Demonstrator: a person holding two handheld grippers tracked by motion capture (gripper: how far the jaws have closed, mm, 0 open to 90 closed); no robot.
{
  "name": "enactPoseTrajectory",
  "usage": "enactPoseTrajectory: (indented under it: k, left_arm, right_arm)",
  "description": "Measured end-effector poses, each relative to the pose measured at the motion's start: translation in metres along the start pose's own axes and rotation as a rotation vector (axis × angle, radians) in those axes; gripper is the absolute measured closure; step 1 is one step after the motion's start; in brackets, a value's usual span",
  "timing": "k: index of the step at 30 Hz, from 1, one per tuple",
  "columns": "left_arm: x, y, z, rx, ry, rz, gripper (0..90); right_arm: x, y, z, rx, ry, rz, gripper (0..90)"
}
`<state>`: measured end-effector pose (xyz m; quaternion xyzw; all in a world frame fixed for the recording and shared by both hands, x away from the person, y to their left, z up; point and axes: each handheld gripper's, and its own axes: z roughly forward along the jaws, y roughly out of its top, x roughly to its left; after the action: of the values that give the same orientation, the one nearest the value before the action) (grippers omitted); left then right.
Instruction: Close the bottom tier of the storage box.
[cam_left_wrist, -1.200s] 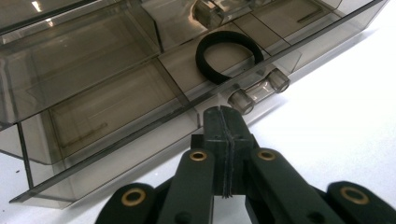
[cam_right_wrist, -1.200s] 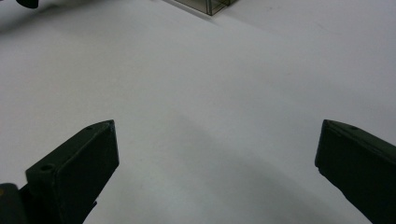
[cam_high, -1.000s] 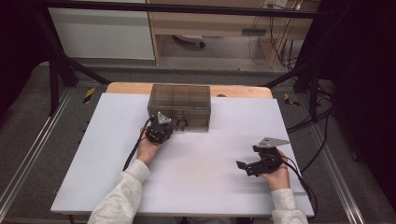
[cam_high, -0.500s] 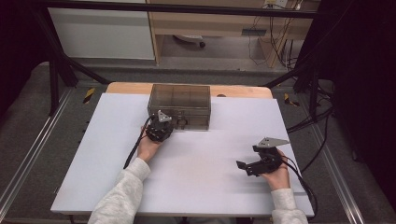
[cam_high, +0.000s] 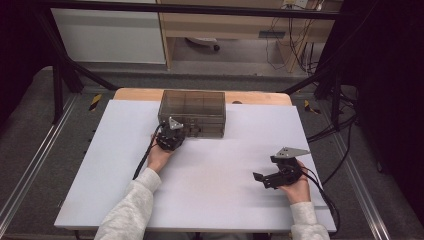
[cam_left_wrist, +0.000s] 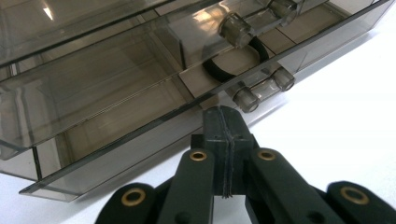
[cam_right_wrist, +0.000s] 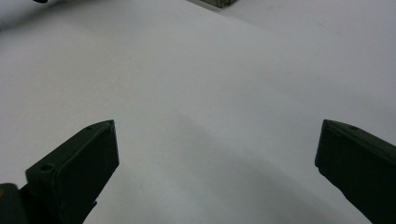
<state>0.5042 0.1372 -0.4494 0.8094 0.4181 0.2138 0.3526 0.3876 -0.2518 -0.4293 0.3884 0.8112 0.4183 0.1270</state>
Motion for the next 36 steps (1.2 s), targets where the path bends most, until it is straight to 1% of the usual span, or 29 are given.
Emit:
enactPoseTrajectory:
  k: [3,9,19,29,36]
  left_arm:
    - [0.0002,0.0004,0.0008,-0.002,0.001,-0.004,89.6]
    - [0.0008,0.0025,0.0018,0.002,0.007,0.005,89.6]
    - [0.0023,0.0058,0.0044,0.0,0.009,0.002,89.6]
    - [0.0038,0.0068,0.0074,-0.004,0.017,0.004,89.6]
    - [0.0039,0.0061,0.0086,-0.001,0.015,0.002,89.6]
  right_arm:
    - [0.0,0.0,-0.0001,-0.002,0.0,-0.001,0.4]
    - [-0.0002,0.0,-0.0002,-0.001,0.0,0.0,0.4]
    - [-0.0003,0.0001,-0.0006,-0.004,0.001,0.001,0.4]
    - [0.0002,-0.0001,0.0,-0.004,0.002,0.001,0.3]
    - [0.0,-0.0001,-0.0002,-0.003,0.002,0.001,0.4]
